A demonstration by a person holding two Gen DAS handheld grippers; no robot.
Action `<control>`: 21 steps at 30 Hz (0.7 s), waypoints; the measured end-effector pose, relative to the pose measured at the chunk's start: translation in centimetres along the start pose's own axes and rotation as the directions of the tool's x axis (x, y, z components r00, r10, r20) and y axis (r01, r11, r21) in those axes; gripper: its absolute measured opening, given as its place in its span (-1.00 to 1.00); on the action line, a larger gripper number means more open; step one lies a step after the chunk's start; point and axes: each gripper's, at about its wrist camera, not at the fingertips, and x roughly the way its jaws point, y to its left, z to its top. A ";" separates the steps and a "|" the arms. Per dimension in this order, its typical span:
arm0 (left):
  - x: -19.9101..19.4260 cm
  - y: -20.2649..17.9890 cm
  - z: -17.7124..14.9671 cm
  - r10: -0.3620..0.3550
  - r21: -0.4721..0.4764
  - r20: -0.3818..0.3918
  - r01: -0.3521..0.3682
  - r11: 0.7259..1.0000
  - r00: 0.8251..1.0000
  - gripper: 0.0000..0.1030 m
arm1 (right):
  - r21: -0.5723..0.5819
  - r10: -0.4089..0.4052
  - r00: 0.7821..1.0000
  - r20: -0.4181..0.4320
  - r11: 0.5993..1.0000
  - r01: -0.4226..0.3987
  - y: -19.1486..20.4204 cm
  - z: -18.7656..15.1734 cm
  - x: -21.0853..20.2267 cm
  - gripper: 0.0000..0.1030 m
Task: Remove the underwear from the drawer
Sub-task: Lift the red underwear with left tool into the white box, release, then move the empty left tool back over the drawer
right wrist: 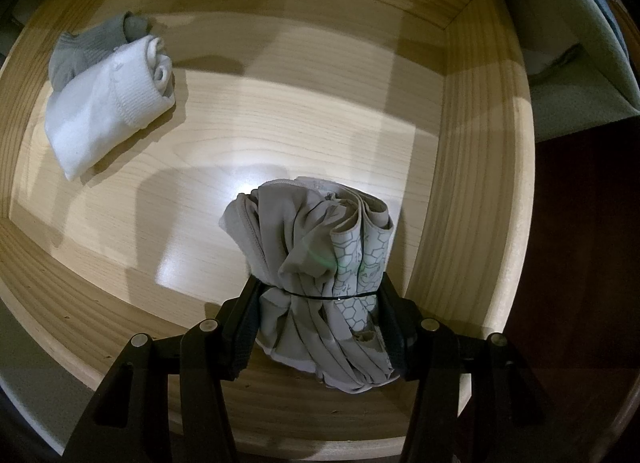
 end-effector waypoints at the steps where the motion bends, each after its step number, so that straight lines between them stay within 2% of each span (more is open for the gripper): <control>1: -0.5 0.1 -0.1 0.004 0.000 0.006 -0.004 1.000 1.000 -0.05 | 0.000 0.000 1.000 0.000 1.000 0.000 0.0 0.0 0.0 -0.02; 6: -3.1 0.4 -1.3 0.032 0.044 0.036 -0.033 0.998 0.999 -0.01 | 0.002 0.001 1.000 0.001 1.000 -0.001 0.0 0.0 0.0 -0.02; 11: -4.5 1.0 -5.0 0.040 0.078 0.020 -0.041 0.996 0.999 0.00 | 0.010 0.009 1.000 0.007 1.000 -0.010 -0.2 0.1 -0.2 -0.02; 18: -3.1 2.7 -11.5 0.027 0.007 -0.062 -0.026 1.000 0.998 0.00 | 0.025 0.037 0.999 0.022 0.999 -0.038 -0.9 0.3 -0.6 -0.02; 21: -1.1 3.6 -14.9 0.021 -0.055 -0.135 -0.029 0.998 0.991 0.00 | 0.027 0.041 0.999 0.022 0.999 -0.041 -1.0 0.5 -0.7 -0.02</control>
